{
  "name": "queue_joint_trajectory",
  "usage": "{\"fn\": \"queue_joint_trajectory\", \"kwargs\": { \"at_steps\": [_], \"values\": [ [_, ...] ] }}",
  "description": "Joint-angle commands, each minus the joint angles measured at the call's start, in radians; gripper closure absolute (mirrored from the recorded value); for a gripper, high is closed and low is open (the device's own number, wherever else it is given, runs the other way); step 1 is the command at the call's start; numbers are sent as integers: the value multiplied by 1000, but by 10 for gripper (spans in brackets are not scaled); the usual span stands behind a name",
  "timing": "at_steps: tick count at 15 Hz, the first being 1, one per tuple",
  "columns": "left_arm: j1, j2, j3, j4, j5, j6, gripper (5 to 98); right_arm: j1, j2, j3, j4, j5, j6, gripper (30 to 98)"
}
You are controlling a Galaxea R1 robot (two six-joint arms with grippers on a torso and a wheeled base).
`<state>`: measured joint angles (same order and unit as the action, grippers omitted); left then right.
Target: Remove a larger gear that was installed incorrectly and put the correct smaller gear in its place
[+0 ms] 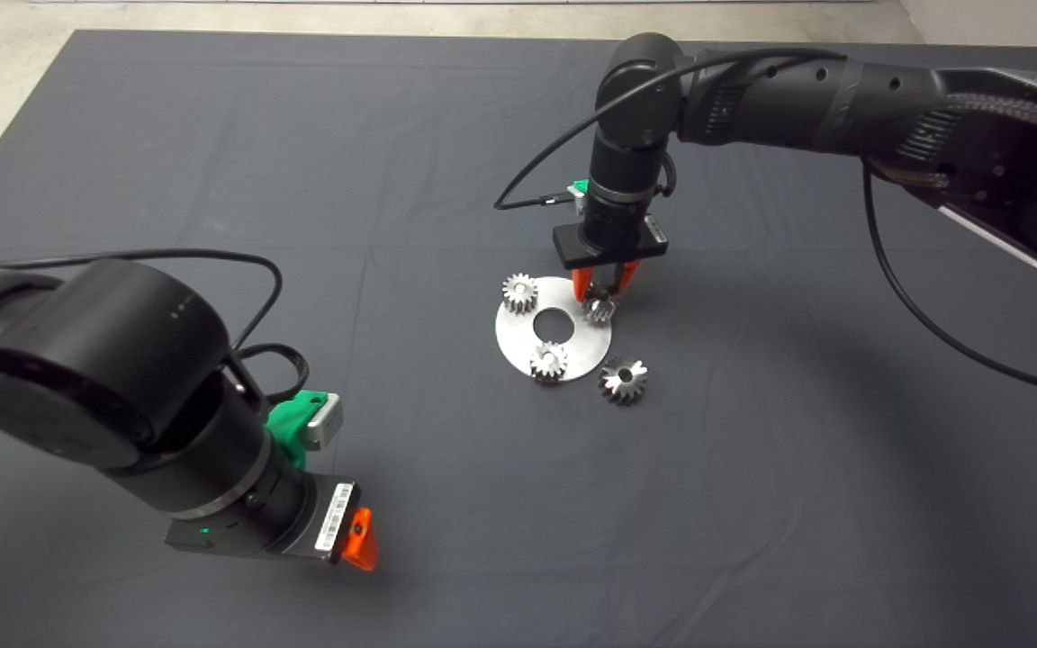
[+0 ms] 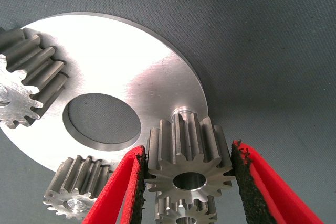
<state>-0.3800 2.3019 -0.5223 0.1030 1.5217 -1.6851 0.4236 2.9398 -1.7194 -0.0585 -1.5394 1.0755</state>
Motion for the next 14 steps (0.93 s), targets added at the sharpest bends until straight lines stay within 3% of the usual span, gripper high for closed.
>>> {"fn": "queue_joint_trajectory", "kwargs": {
  "at_steps": [1, 14],
  "values": [
    [-10, -2, 1, 0, 6, 1, 153, 29, 2, 15, 3, -119, 7, 880],
    [-10, -3, -16, 0, 14, 7, 153, 30, -1, 21, 0, -119, 3, 708]
  ]
}}
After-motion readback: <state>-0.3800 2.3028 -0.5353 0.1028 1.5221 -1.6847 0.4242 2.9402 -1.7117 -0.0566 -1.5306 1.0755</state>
